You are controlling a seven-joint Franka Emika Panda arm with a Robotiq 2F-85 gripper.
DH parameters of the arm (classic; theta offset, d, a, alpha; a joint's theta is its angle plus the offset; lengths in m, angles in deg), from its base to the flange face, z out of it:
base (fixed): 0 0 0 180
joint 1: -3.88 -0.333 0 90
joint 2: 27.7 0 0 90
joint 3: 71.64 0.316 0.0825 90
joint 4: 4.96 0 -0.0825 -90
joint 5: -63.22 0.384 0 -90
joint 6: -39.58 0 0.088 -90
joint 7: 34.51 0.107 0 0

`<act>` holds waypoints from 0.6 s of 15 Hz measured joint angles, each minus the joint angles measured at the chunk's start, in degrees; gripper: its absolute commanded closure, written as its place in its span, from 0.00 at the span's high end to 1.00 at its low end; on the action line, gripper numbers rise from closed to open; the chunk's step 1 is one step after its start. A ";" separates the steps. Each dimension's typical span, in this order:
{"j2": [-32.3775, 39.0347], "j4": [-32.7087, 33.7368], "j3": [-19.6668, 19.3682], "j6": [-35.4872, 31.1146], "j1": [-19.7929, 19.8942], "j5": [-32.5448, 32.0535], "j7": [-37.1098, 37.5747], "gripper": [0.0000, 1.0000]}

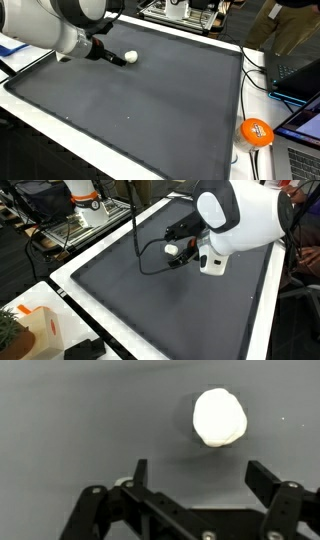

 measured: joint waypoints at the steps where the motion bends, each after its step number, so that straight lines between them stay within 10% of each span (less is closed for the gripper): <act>1: 0.22 0.00 0.00 0.01 -0.08 0.00 0.56 1.00; 9: 1.75 0.16 -0.04 3.13 -0.94 0.00 3.93 1.00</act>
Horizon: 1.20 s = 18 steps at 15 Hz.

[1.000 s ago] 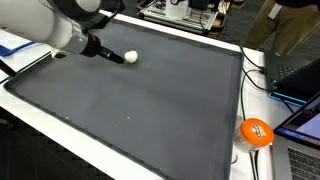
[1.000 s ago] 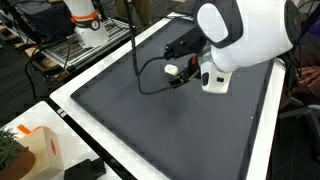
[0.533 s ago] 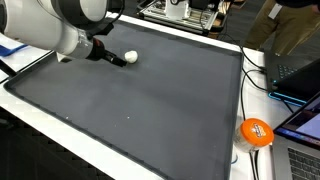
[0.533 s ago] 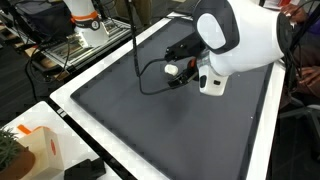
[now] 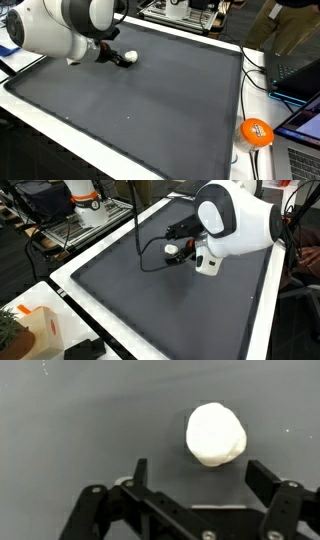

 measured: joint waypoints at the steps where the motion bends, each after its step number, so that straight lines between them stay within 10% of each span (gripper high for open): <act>1: 0.23 0.19 0.01 0.80 -0.05 0.00 0.03 1.00; 18: 5.81 8.18 0.10 13.24 0.10 0.09 -0.46 1.00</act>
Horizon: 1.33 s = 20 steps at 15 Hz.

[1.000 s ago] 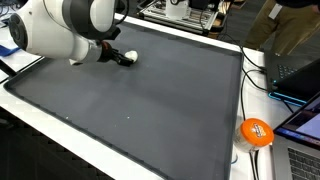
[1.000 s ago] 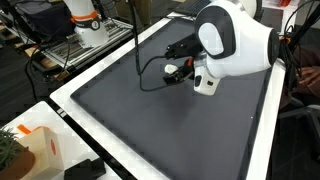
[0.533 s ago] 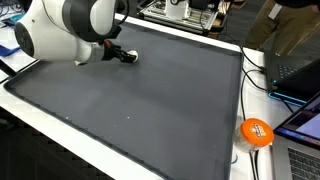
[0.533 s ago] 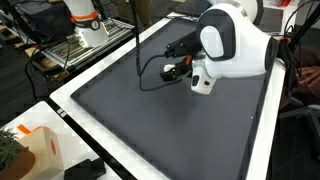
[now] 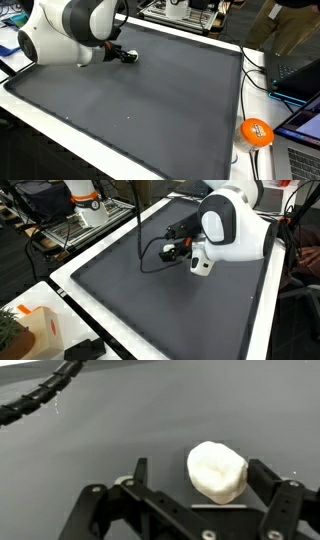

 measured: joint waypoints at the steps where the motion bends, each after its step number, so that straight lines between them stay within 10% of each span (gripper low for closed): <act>1: 0.22 0.41 -0.15 0.00 0.00 0.00 0.28 1.00; 20: 1.12 4.27 -0.18 0.37 3.18 9.34 2.81 1.00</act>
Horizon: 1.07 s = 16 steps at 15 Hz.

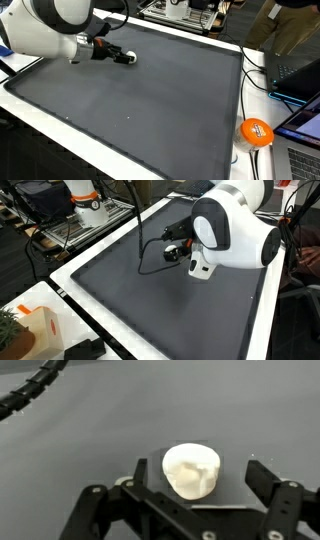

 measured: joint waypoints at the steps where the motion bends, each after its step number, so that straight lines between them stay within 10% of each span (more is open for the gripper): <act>1: 0.00 0.01 0.00 -0.80 -0.01 0.00 0.00 1.00; 16: -0.84 1.15 0.45 -8.04 -0.22 0.01 -0.06 1.00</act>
